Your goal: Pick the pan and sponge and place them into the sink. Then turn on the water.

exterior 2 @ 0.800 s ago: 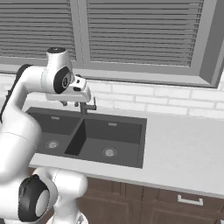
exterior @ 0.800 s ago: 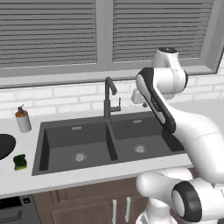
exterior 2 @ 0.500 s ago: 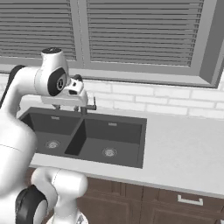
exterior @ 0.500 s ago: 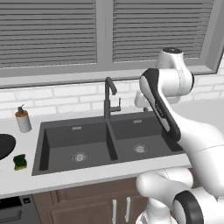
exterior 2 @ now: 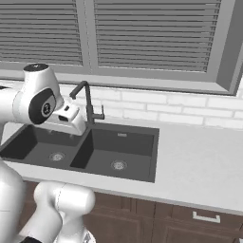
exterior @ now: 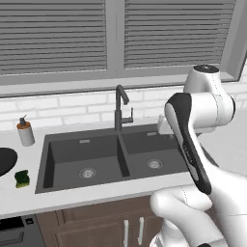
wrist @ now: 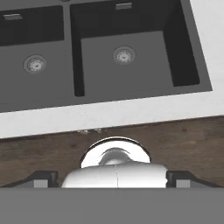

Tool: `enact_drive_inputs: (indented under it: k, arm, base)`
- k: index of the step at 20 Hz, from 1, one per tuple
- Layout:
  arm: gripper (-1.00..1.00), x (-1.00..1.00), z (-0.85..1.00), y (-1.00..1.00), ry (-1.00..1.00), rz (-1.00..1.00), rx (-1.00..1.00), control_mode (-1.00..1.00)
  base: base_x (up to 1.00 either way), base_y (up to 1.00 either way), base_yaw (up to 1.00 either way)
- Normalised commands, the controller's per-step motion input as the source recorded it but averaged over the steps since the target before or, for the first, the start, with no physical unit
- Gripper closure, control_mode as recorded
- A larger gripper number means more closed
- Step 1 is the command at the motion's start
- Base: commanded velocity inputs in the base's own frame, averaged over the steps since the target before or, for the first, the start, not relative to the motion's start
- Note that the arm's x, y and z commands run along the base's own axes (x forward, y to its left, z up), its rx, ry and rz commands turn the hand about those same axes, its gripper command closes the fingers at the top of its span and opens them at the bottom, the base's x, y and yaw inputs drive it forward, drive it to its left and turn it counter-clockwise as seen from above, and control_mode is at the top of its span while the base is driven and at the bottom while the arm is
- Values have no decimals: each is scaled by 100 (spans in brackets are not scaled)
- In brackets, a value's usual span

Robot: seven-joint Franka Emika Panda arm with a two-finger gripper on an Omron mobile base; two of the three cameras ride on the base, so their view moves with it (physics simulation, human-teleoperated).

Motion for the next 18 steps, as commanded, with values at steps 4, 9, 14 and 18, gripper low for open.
enact_drive_inputs:
  k: [4, 9, 14, 18]
  arm:
    - [-100, -23, 0, -15, 0, -7, 0, -100]
    - [-100, -24, 0, -17, 0, -2, 0, -100]
    - [-100, -23, 0, -3, 0, -5, 0, -100]
    - [-100, -11, 0, 0, 0, 0, 0, 100]
  base:
    - [0, 0, 0]
    - [0, 0, 0]
    - [0, 0, 0]
    - [-12, 0, 0]
